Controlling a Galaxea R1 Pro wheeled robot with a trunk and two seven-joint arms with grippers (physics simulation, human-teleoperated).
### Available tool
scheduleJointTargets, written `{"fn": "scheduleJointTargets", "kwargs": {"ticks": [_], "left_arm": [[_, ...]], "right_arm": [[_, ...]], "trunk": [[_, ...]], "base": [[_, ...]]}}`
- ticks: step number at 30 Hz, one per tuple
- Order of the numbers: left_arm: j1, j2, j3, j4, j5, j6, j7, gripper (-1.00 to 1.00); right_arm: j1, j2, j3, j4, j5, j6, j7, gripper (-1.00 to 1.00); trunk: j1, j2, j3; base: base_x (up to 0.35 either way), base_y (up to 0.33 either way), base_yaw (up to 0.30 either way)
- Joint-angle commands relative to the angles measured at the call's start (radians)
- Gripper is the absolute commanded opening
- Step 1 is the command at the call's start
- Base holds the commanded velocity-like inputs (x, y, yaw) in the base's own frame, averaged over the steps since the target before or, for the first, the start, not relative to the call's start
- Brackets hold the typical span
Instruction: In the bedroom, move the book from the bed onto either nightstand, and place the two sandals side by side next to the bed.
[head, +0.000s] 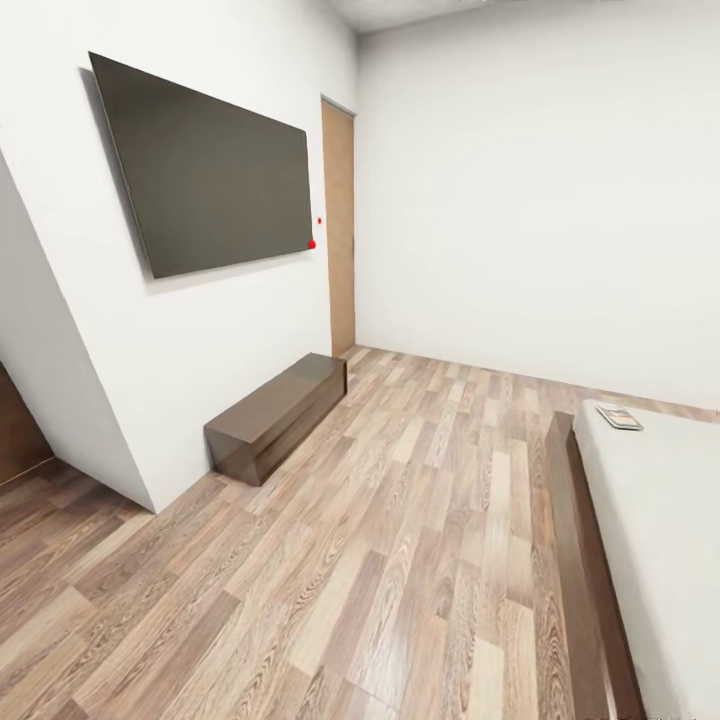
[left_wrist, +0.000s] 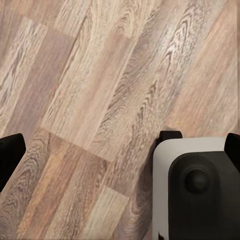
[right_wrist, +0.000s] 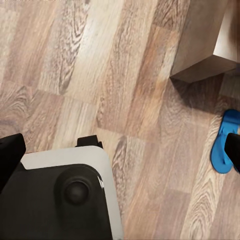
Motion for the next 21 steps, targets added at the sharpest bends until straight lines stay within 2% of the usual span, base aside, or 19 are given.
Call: {"fn": "scheduleJointTargets", "kwargs": {"ticks": [1, 10, 21], "left_arm": [[0.000, 0.000, -0.004, 0.000, 0.011, -0.002, -0.007, 1.00], [0.000, -0.001, -0.005, 0.000, 0.011, -0.002, -0.006, 1.00], [0.000, -0.001, -0.005, 0.000, 0.013, -0.006, -0.005, 1.00]], "right_arm": [[-0.002, 0.000, -0.004, 0.003, 0.000, -0.006, 0.000, 1.00], [-0.002, 0.000, -0.004, 0.003, 0.000, -0.006, 0.000, 1.00], [-0.002, -0.001, -0.004, 0.003, 0.000, -0.006, 0.000, 1.00]], "trunk": [[-0.004, 0.006, 0.003], [-0.038, 0.069, 0.037], [-0.038, 0.069, 0.039]], "base": [[0.000, 0.000, -0.129], [0.000, 0.000, -0.103], [0.000, 0.000, -0.026]]}}
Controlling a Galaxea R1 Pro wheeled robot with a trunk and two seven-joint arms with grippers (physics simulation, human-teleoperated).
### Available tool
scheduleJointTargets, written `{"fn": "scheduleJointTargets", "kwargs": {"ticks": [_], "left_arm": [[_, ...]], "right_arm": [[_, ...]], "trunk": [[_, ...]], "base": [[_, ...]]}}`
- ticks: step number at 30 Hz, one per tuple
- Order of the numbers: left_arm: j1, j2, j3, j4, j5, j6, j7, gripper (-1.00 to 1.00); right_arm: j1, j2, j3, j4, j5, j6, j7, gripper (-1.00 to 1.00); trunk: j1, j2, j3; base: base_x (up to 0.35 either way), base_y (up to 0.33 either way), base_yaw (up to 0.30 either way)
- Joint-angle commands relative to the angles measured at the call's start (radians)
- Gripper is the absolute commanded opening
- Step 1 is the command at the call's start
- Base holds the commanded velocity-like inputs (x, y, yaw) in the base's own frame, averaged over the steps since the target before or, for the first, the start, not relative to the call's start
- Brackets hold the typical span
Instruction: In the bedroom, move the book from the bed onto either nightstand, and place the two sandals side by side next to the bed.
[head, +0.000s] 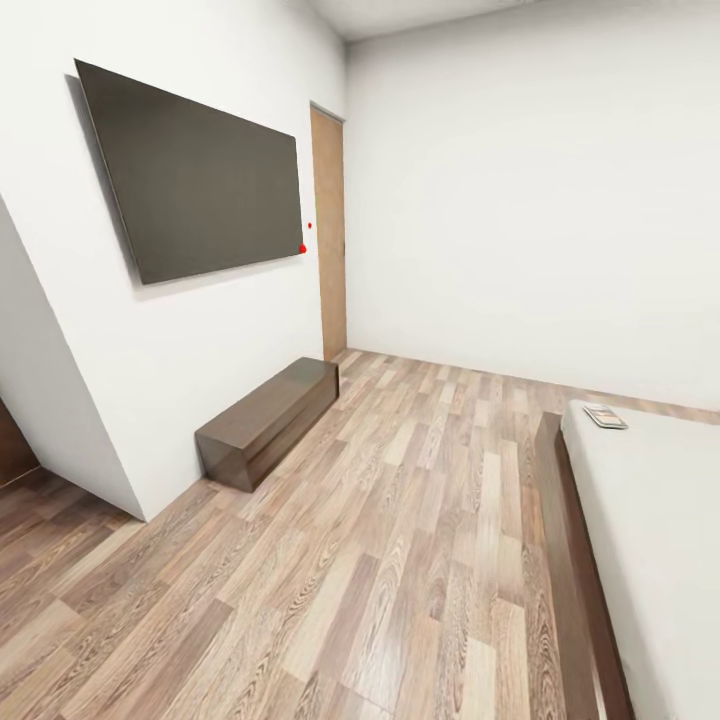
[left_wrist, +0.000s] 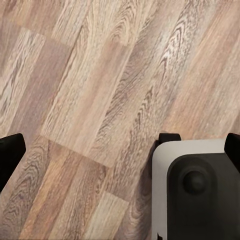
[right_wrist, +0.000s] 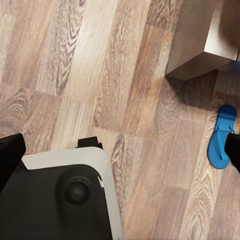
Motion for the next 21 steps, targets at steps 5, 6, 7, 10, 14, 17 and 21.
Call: {"fn": "scheduleJointTargets", "kwargs": {"ticks": [5, 6, 7, 10, 14, 17, 21], "left_arm": [[-0.001, 0.001, -0.004, 0.001, 0.011, -0.003, -0.007, 1.00], [-0.001, 0.001, -0.004, 0.001, 0.011, -0.003, -0.007, 1.00], [-0.001, 0.001, -0.004, 0.001, 0.011, -0.003, -0.007, 1.00], [-0.001, 0.001, -0.005, 0.001, 0.011, -0.003, -0.007, 1.00], [-0.001, 0.001, -0.005, 0.001, 0.011, -0.003, -0.007, 1.00], [-0.001, 0.001, -0.006, 0.001, 0.011, -0.003, -0.006, 1.00], [-0.001, 0.001, -0.006, 0.001, 0.011, -0.002, -0.006, 1.00]], "right_arm": [[-0.002, 0.000, -0.004, 0.004, 0.000, -0.006, 0.000, 1.00], [-0.002, 0.000, -0.004, 0.004, 0.000, -0.006, 0.000, 1.00], [-0.002, 0.000, -0.004, 0.004, 0.000, -0.006, 0.000, 1.00], [-0.002, 0.000, -0.004, 0.004, 0.000, -0.006, 0.000, 1.00], [-0.001, 0.001, -0.004, 0.004, 0.000, -0.006, 0.000, 1.00], [-0.001, 0.001, -0.004, 0.004, 0.000, -0.006, 0.000, 1.00], [-0.002, 0.001, -0.004, 0.004, 0.000, -0.006, 0.000, 1.00]], "trunk": [[0.000, -0.001, -0.001], [0.000, -0.001, -0.001], [0.000, -0.001, -0.001], [0.000, -0.001, -0.001], [0.000, -0.001, -0.001], [0.000, -0.001, -0.001], [0.000, -0.001, -0.001]], "base": [[0.041, 0.066, -0.015], [0.086, 0.137, -0.029], [0.104, 0.167, -0.039], [0.119, 0.189, -0.052], [0.152, 0.225, -0.101], [0.185, 0.240, -0.150], [0.218, 0.234, -0.122]]}}
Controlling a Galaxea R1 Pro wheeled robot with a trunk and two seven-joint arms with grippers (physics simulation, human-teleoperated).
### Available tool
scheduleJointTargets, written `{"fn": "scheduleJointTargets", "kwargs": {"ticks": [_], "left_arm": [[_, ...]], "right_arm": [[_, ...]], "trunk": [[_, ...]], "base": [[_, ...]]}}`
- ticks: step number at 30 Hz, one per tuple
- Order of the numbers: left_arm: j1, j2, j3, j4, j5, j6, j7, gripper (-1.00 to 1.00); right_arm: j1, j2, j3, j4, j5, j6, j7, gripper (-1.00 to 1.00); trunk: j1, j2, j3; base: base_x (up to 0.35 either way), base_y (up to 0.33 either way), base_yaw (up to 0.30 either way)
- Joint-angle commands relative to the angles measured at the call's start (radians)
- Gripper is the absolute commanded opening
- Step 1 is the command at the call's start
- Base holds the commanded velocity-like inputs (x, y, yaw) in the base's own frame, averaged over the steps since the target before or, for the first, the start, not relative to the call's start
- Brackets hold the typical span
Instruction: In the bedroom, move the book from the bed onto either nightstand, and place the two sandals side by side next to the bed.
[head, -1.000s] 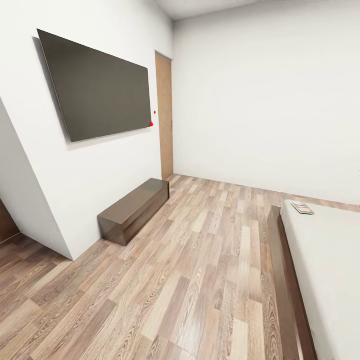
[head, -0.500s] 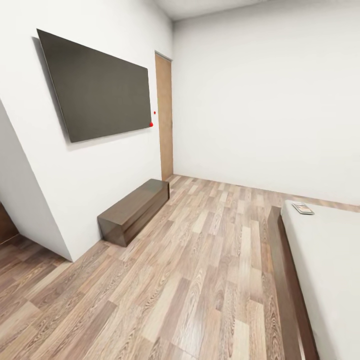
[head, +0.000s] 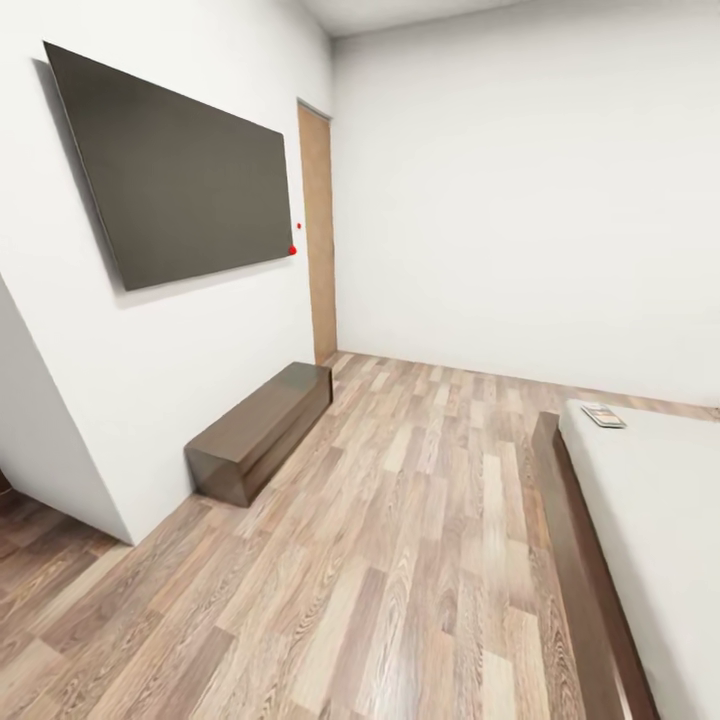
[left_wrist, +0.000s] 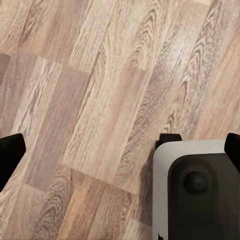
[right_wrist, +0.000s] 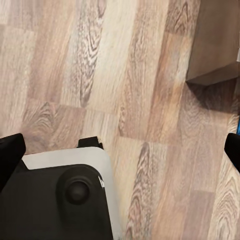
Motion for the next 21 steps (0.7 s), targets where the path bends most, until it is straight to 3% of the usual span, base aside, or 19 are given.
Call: {"fn": "scheduleJointTargets", "kwargs": {"ticks": [1, 14, 21], "left_arm": [[0.000, 0.000, -0.004, 0.000, 0.011, -0.001, -0.007, 1.00], [0.000, 0.000, -0.005, 0.000, 0.010, -0.002, -0.007, 1.00], [0.000, 0.000, -0.010, 0.000, 0.010, -0.002, -0.007, 1.00]], "right_arm": [[-0.002, 0.000, -0.004, 0.004, 0.000, -0.007, 0.000, 1.00], [-0.002, -0.001, -0.005, 0.004, 0.000, -0.007, 0.001, 1.00], [-0.001, -0.001, -0.005, 0.004, 0.000, -0.007, 0.002, 1.00]], "trunk": [[0.001, -0.001, -0.001], [0.001, -0.001, -0.001], [0.001, -0.001, -0.001]], "base": [[0.235, 0.225, -0.091], [0.268, 0.129, -0.046], [0.200, 0.061, -0.178]]}}
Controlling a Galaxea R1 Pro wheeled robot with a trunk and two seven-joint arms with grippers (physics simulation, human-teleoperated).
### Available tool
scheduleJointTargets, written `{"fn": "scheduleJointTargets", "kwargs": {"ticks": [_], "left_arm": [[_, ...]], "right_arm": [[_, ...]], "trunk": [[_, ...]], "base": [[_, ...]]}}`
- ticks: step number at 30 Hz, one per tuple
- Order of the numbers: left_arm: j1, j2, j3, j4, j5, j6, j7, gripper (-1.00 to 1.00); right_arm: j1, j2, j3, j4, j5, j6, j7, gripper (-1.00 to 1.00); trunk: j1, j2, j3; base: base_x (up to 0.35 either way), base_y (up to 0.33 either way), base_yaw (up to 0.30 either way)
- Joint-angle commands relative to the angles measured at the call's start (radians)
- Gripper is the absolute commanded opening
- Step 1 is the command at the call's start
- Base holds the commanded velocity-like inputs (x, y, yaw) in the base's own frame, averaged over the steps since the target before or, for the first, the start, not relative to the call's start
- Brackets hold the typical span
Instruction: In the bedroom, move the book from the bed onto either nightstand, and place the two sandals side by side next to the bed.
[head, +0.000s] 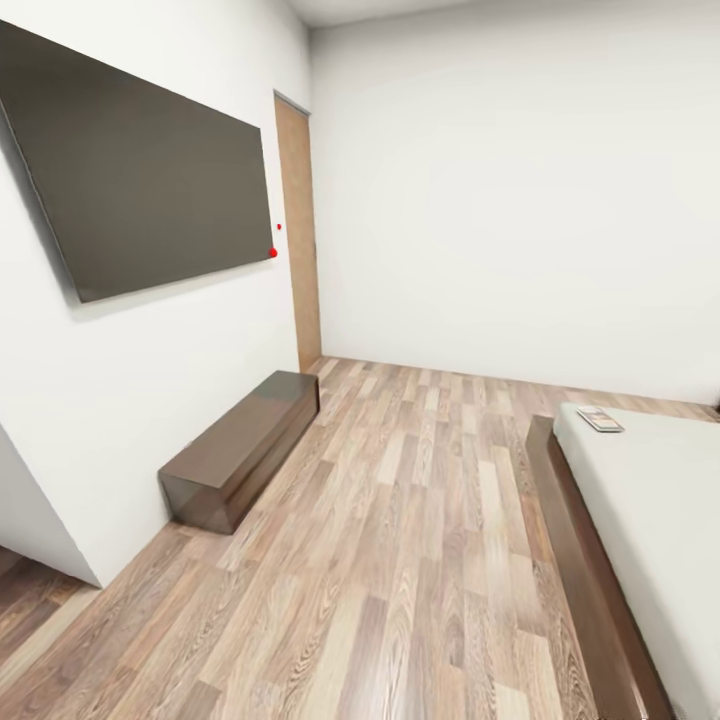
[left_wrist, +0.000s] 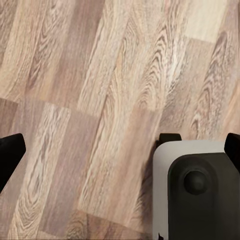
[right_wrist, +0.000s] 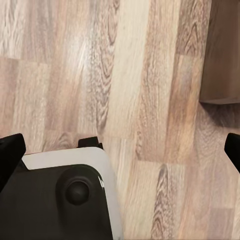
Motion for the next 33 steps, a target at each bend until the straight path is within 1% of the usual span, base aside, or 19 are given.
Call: {"fn": "scheduleJointTargets", "kwargs": {"ticks": [1, 13, 25, 33], "left_arm": [[0.000, 0.000, -0.006, 0.000, 0.011, -0.002, -0.007, 1.00], [0.000, 0.000, -0.012, 0.000, 0.012, -0.002, -0.006, 1.00], [0.000, 0.001, -0.013, 0.000, 0.012, -0.002, -0.006, 1.00], [0.000, 0.001, -0.014, 0.000, 0.012, -0.002, -0.006, 1.00]], "right_arm": [[-0.002, 0.000, -0.004, 0.004, 0.000, -0.006, 0.001, 1.00], [-0.002, 0.000, -0.004, 0.004, 0.000, -0.006, 0.002, 1.00], [-0.002, 0.000, -0.004, 0.004, 0.000, -0.006, 0.002, 1.00], [-0.002, 0.000, -0.004, 0.004, 0.000, -0.006, 0.002, 1.00]], "trunk": [[0.001, -0.001, -0.001], [0.001, -0.001, -0.001], [0.001, -0.001, -0.001], [0.001, -0.001, -0.001]], "base": [[0.192, 0.103, -0.228], [0.205, 0.135, -0.256], [0.073, 0.043, -0.274], [0.151, 0.137, -0.237]]}}
